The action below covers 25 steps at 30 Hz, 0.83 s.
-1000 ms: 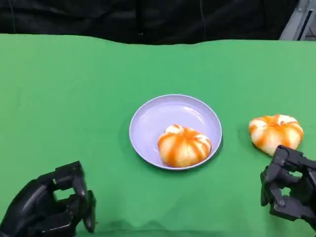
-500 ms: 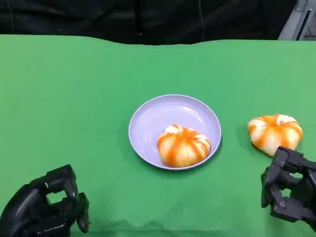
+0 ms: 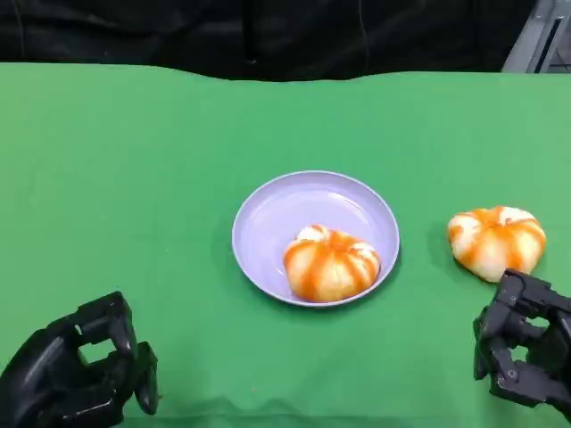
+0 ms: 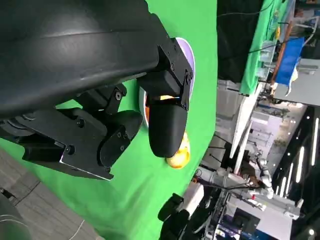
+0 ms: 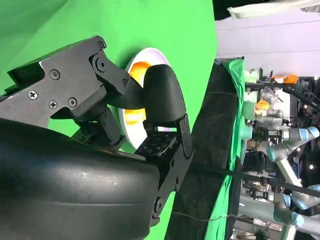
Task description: Grasp the bread from the table and place it into the plate.
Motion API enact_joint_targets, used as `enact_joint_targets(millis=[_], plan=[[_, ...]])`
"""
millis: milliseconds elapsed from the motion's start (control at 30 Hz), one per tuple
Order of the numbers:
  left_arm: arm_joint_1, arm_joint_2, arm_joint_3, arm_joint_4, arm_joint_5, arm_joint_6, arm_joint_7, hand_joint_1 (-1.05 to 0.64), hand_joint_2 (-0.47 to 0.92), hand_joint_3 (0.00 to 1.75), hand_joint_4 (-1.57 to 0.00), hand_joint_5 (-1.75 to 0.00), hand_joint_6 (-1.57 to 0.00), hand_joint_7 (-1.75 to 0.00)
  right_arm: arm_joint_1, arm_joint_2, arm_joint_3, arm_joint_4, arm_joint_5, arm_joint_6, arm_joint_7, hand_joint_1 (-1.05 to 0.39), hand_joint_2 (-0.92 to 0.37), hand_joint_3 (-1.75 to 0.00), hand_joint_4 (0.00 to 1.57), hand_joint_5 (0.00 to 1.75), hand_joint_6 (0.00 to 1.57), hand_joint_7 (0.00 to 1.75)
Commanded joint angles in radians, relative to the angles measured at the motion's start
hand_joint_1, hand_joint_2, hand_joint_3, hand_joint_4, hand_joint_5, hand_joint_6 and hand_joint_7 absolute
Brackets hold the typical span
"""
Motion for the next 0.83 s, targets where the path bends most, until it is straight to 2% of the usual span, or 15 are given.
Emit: enact_joint_targets(millis=[33, 833], plan=[[0.013, 0.008, 0.016, -0.016, -0.005, 0.005, 0.005, 0.01, 0.74, 1.11, -0.83, -1.75, -0.68, -1.75, 0.006, -0.011, -0.007, -0.021, 0.014, 0.006, 0.001, -0.08, -0.61, -1.1, 0.86, 1.75, 0.73, 1.69], [0.023, -0.008, 0.014, -0.025, 0.02, -0.005, 0.027, 0.03, 0.73, 1.11, -0.82, -1.75, -0.67, -1.75, 0.011, -0.009, -0.007, -0.03, 0.012, 0.007, 0.004, -0.07, -0.59, -1.15, 0.88, 1.75, 0.74, 1.68]])
